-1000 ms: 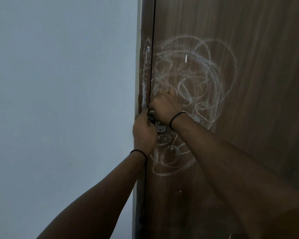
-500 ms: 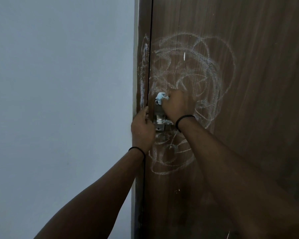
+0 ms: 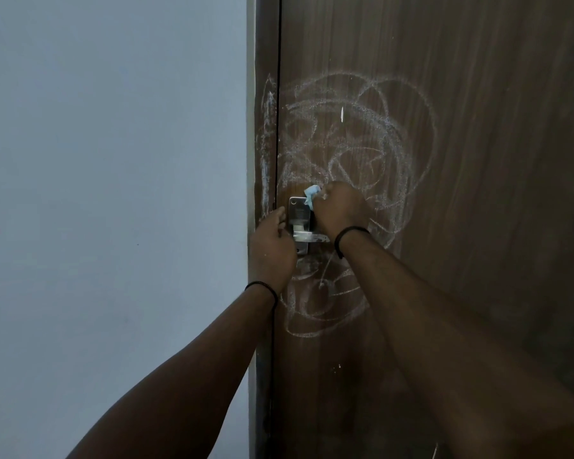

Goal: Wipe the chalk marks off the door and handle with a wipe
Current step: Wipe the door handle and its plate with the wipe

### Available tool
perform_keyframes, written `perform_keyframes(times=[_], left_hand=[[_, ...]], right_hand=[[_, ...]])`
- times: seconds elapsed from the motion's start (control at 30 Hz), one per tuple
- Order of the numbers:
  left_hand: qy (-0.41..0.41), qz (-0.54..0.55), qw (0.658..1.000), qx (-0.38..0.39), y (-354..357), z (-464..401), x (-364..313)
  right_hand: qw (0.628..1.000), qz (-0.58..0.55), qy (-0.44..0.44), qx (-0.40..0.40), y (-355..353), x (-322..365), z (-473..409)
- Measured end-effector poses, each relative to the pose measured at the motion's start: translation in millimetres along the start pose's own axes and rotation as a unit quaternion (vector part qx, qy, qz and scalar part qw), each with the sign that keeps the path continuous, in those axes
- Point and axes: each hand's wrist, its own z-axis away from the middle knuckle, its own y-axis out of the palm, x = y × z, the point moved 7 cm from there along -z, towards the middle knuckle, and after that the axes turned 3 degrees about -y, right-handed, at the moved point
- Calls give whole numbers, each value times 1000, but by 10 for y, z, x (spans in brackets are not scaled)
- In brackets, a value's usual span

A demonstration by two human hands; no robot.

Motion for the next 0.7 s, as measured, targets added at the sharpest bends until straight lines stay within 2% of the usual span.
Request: perform_keyframes(times=[0.07, 0.2, 0.23, 0.3, 0.37, 0.4, 0.53, 0.63, 0.7], left_hand=[[2, 2, 1000, 0, 4, -4, 3], [5, -5, 1000, 1, 21, 9, 26], [1, -6, 1000, 0, 16, 6, 33], [-2, -7, 1000, -2, 2, 9, 40], [0, -7, 1000, 1, 18, 16, 30], [3, -11, 1000, 1, 25, 17, 27], [8, -35, 999, -14, 1, 7, 39], [25, -41, 998, -27, -14, 8, 14], [43, -49, 998, -27, -15, 14, -13]], right_hand=[[1000, -5, -4, 2, 46, -10, 33], [992, 18, 31, 123, 276, -236, 129], [993, 22, 30, 114, 261, -235, 110], [999, 16, -5, 36, 149, -118, 80], [998, -52, -25, -35, 39, -39, 86], [995, -81, -29, -46, 38, -39, 92], [996, -65, -50, 23, 213, -131, 158], [989, -123, -80, -7, 137, -69, 171], [981, -130, -144, 5, 143, 89, 197]])
